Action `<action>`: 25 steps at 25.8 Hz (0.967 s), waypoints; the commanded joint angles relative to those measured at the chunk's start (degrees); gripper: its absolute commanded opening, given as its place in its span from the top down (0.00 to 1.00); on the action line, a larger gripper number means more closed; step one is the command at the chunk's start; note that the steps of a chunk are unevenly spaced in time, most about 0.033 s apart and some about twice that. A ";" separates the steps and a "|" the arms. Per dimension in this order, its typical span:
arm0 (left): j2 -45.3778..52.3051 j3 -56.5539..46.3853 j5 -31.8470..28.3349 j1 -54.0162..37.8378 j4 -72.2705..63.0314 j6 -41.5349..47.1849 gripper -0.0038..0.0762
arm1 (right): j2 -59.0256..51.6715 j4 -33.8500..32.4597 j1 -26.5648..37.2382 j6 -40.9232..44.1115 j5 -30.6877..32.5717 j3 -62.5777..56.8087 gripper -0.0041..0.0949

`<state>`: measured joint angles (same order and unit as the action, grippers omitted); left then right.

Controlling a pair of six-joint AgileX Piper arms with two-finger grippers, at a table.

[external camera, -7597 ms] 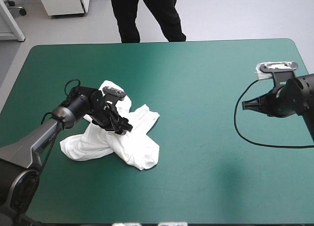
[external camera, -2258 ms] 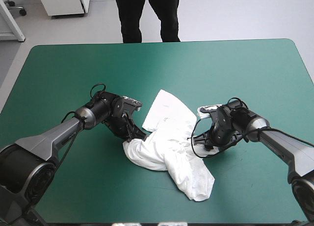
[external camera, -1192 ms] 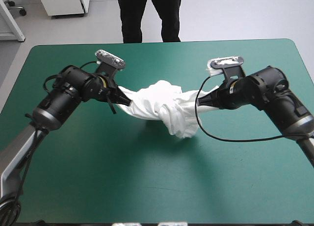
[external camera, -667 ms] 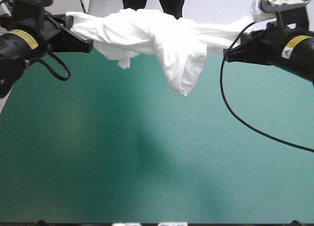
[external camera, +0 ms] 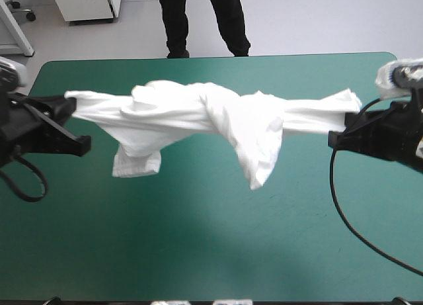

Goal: Fold the cloth

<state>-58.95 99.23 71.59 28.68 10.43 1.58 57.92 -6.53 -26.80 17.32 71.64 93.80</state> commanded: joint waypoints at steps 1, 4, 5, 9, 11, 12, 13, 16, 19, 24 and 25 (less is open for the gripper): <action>1.53 -8.98 1.38 -0.25 3.78 3.02 0.96 | -4.19 -5.11 0.53 3.67 -0.38 -10.66 0.98; 3.26 -24.50 -3.98 -0.25 4.40 6.41 0.96 | -6.63 -5.24 0.53 6.18 -4.17 -25.19 0.98; 3.25 -27.84 -5.72 -0.25 4.28 7.46 0.96 | -6.63 -5.24 0.53 6.70 -5.65 -28.33 0.98; 0.40 -43.55 -20.51 -0.25 4.63 12.35 0.96 | -3.07 -5.64 0.53 8.80 -18.91 -38.63 0.98; -2.33 -45.91 -24.85 -0.25 4.75 12.34 0.96 | -0.28 -6.31 0.53 9.76 -21.72 -39.29 0.98; -4.36 -46.05 -26.56 -0.25 4.75 12.34 0.96 | 1.26 -6.88 0.53 10.18 -22.43 -39.29 0.98; -6.48 -46.05 -27.88 -0.25 4.75 12.34 0.96 | 3.70 -7.69 0.53 10.46 -23.31 -39.06 0.98; -12.49 -46.05 -32.76 -0.25 5.98 12.34 0.96 | 9.56 -9.23 0.53 11.63 -25.82 -38.86 0.98; -18.16 -45.56 -34.76 -0.25 7.02 12.34 0.96 | 15.07 -9.81 0.53 11.78 -28.24 -38.61 0.98; -24.49 -43.36 -36.00 -0.25 7.41 12.34 0.96 | 21.19 -13.59 0.53 18.12 -31.81 -38.63 0.98; -25.14 -43.07 -36.68 -0.25 7.41 12.34 0.96 | 21.93 -14.51 0.53 19.49 -32.48 -38.63 0.98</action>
<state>-84.13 53.46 37.74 28.58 16.20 13.22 79.58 -16.43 -26.74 33.14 42.50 53.49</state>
